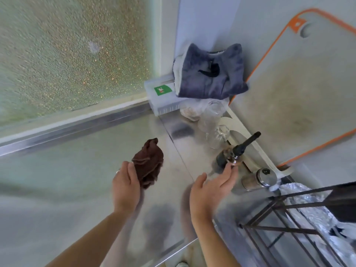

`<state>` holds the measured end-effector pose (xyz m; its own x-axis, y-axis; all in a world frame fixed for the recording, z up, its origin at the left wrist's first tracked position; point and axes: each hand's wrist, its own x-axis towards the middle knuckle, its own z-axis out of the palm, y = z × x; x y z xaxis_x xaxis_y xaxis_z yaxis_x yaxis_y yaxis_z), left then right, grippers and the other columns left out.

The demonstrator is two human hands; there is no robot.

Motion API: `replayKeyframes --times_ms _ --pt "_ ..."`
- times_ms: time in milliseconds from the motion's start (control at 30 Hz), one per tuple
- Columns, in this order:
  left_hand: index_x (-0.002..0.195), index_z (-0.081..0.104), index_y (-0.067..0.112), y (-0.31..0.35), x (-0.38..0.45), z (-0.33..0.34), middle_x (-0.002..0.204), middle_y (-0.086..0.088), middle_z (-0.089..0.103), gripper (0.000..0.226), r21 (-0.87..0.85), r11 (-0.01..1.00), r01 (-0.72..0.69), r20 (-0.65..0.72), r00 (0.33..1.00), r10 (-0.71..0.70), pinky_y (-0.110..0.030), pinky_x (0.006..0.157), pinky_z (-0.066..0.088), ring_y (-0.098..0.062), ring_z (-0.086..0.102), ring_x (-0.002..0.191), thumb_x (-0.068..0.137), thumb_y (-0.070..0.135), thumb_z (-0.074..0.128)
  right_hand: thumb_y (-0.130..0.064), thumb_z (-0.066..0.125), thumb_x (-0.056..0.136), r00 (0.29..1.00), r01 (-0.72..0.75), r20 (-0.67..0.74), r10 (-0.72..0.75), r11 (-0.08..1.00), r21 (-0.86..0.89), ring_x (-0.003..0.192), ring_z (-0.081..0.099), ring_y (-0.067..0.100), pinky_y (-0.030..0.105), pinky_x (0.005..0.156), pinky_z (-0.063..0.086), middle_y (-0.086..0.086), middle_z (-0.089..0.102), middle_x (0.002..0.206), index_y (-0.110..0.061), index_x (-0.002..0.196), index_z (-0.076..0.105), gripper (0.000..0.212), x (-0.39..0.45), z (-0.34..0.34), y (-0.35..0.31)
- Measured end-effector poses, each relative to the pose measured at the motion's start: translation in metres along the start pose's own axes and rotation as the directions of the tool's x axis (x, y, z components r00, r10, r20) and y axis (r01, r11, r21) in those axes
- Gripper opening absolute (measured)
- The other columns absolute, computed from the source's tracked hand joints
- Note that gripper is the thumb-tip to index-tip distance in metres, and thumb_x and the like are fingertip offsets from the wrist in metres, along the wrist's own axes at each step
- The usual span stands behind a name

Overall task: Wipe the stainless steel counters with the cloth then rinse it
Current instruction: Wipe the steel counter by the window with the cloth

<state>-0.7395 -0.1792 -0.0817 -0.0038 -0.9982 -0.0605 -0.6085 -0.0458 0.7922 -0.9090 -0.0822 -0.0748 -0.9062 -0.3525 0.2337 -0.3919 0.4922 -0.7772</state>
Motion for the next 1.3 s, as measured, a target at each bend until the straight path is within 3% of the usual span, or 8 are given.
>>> replayKeyframes --times_ms 167,333,533,600,733,867,1133,1300 --pt "0.119 0.062 0.014 -0.047 0.009 -0.018 0.124 -0.014 0.06 0.038 0.384 0.897 -0.218 0.012 0.973 0.231 -0.051 0.099 0.043 -0.039 0.054 0.119 0.091 0.028 0.039 -0.013 0.06 0.098 0.85 0.333 0.371 -0.373 0.927 0.17 0.141 0.045 0.025 0.045 0.109 0.049 0.01 0.043 0.153 -0.011 0.14 0.052 0.043 -0.049 0.032 -0.038" --pt "0.159 0.032 0.032 -0.087 0.015 -0.034 0.168 -0.006 0.027 0.062 0.658 0.702 -0.272 0.196 0.962 0.19 -0.059 0.122 0.012 -0.032 0.018 0.157 0.099 0.044 0.032 -0.051 0.072 0.083 0.778 0.257 0.609 -0.153 0.963 -0.086 0.126 0.046 0.026 0.04 0.102 0.052 0.008 0.045 0.144 -0.014 0.153 0.034 0.088 -0.047 0.088 -0.083" --pt "0.162 0.025 0.031 -0.089 0.014 -0.031 0.171 -0.005 0.017 0.065 0.633 0.716 -0.295 0.221 0.955 0.197 -0.061 0.125 0.007 -0.031 0.007 0.159 0.098 0.046 0.03 -0.02 0.069 0.091 0.638 0.018 0.767 -0.069 0.997 0.075 0.108 0.064 0.016 0.014 0.083 0.045 -0.004 0.068 0.114 -0.024 0.125 0.06 0.036 0.014 0.079 -0.095" --pt "0.163 0.021 0.032 -0.09 0.015 -0.032 0.172 -0.005 0.013 0.066 0.637 0.711 -0.299 0.231 0.953 0.194 -0.062 0.125 0.008 -0.031 0.003 0.159 0.099 0.047 0.029 -0.021 0.067 0.092 0.656 0.092 0.752 -0.061 0.996 0.001 0.123 0.058 0.022 0.024 0.096 0.046 0.003 0.061 0.131 -0.021 0.14 0.053 0.05 0.036 0.072 -0.086" --pt "0.163 0.018 0.031 -0.091 0.016 -0.031 0.172 -0.005 0.01 0.067 0.637 0.71 -0.3 0.249 0.952 0.178 -0.063 0.124 0.01 -0.033 0.002 0.159 0.099 0.048 0.029 -0.006 0.058 0.09 0.875 0.348 0.421 -0.239 0.915 -0.205 0.137 0.047 0.039 0.05 0.109 0.046 0.02 0.051 0.146 -0.007 0.145 0.048 0.055 0.047 0.079 -0.06" --pt "0.163 0.017 0.031 -0.092 0.016 -0.031 0.172 -0.006 0.009 0.068 0.642 0.702 -0.308 0.249 0.95 0.189 -0.064 0.123 0.012 -0.033 0.002 0.159 0.098 0.047 0.031 -0.04 0.048 0.102 0.616 0.624 0.679 -0.399 0.773 -0.113 0.156 0.025 0.031 0.051 0.124 0.029 0.01 0.033 0.166 -0.014 0.158 0.035 0.063 0.028 0.11 -0.036" --pt "0.164 0.01 0.034 -0.095 0.018 -0.029 0.173 -0.004 0.001 0.07 0.645 0.703 -0.301 0.246 0.952 0.182 -0.063 0.125 0.01 -0.031 -0.005 0.159 0.098 0.047 0.032 -0.041 0.034 0.109 0.585 0.718 0.681 -0.44 0.672 -0.182 0.159 0.017 0.033 0.052 0.127 0.021 0.011 0.021 0.172 -0.014 0.165 0.016 0.065 0.034 0.171 -0.054" --pt "0.164 0.005 0.035 -0.094 0.018 -0.028 0.173 -0.003 -0.004 0.071 0.637 0.709 -0.303 0.248 0.951 0.183 -0.062 0.125 0.007 -0.029 -0.01 0.159 0.1 0.048 0.033 -0.041 0.03 0.109 0.407 0.83 0.729 -0.55 0.556 -0.043 0.157 0.019 0.037 0.054 0.127 0.02 0.01 0.021 0.171 -0.032 0.162 0.027 0.054 0.028 0.191 -0.065"
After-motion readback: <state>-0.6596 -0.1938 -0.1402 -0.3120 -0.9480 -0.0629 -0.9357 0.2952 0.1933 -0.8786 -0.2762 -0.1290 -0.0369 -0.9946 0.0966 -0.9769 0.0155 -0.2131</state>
